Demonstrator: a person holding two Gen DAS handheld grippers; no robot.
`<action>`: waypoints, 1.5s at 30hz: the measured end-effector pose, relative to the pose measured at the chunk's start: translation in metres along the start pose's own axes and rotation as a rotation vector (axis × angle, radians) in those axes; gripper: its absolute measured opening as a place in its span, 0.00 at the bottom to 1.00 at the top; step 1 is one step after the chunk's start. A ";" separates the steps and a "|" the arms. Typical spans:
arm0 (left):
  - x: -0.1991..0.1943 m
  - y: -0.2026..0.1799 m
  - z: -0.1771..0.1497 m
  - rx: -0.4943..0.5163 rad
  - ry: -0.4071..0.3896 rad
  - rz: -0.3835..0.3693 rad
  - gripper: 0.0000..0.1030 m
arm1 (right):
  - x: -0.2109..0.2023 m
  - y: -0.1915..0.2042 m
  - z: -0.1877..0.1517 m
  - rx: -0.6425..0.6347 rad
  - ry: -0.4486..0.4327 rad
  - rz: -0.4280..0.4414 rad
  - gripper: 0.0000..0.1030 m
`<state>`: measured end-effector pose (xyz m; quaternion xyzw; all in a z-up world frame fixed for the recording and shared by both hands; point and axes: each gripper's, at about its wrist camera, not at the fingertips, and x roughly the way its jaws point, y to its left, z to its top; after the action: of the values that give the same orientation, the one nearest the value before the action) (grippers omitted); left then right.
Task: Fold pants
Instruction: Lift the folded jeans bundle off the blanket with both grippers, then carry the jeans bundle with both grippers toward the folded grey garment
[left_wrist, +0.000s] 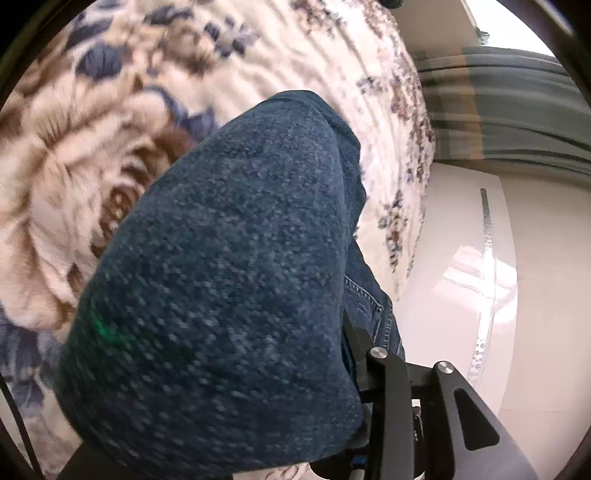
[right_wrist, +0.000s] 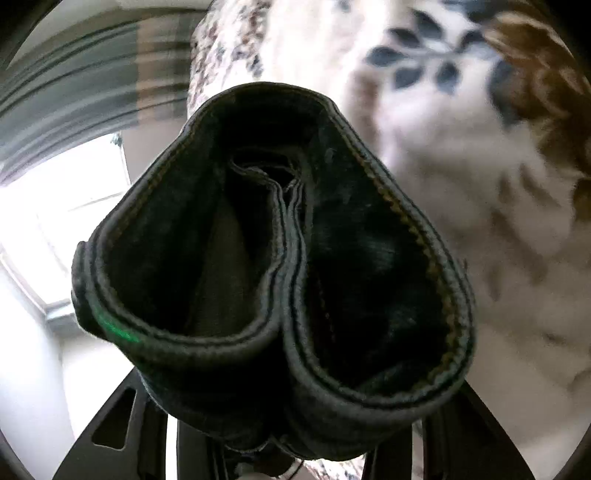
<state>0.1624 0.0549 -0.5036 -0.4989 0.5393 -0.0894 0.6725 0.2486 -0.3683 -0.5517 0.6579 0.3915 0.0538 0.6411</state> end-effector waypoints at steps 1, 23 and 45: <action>-0.007 -0.003 0.002 -0.002 -0.005 -0.003 0.31 | -0.001 0.003 -0.003 -0.004 0.007 0.008 0.40; -0.300 -0.030 0.165 0.072 -0.137 -0.112 0.32 | 0.126 0.296 -0.243 -0.245 0.162 0.155 0.40; -0.357 0.140 0.505 0.065 -0.101 -0.128 0.32 | 0.454 0.298 -0.478 -0.242 0.144 0.175 0.40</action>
<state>0.3717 0.6482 -0.4237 -0.5141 0.4685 -0.1243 0.7076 0.4195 0.3179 -0.4016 0.6020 0.3683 0.2032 0.6788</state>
